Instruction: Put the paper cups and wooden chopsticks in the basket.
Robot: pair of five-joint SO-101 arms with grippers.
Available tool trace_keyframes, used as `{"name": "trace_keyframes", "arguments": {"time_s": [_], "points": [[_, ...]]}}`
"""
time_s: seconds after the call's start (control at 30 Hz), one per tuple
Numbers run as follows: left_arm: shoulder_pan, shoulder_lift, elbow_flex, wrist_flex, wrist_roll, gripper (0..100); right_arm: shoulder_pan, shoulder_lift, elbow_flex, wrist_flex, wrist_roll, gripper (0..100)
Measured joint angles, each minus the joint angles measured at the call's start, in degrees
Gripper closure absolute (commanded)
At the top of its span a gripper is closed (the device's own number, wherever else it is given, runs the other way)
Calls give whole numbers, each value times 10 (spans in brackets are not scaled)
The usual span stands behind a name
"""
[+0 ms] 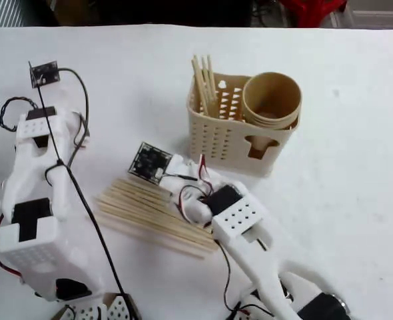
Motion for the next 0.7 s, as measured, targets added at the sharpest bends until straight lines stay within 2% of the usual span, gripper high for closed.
{"name": "trace_keyframes", "arguments": {"time_s": [0.13,0.33,0.57,0.7], "points": [[0,0,0,0,0,928,1,29,1,-42,0,973],[0,0,0,0,0,928,1,168,-33,-81,-1,860],[0,0,0,0,0,928,2,278,-91,-83,-3,932],[0,0,0,0,0,928,4,297,-102,-88,-3,918]]}}
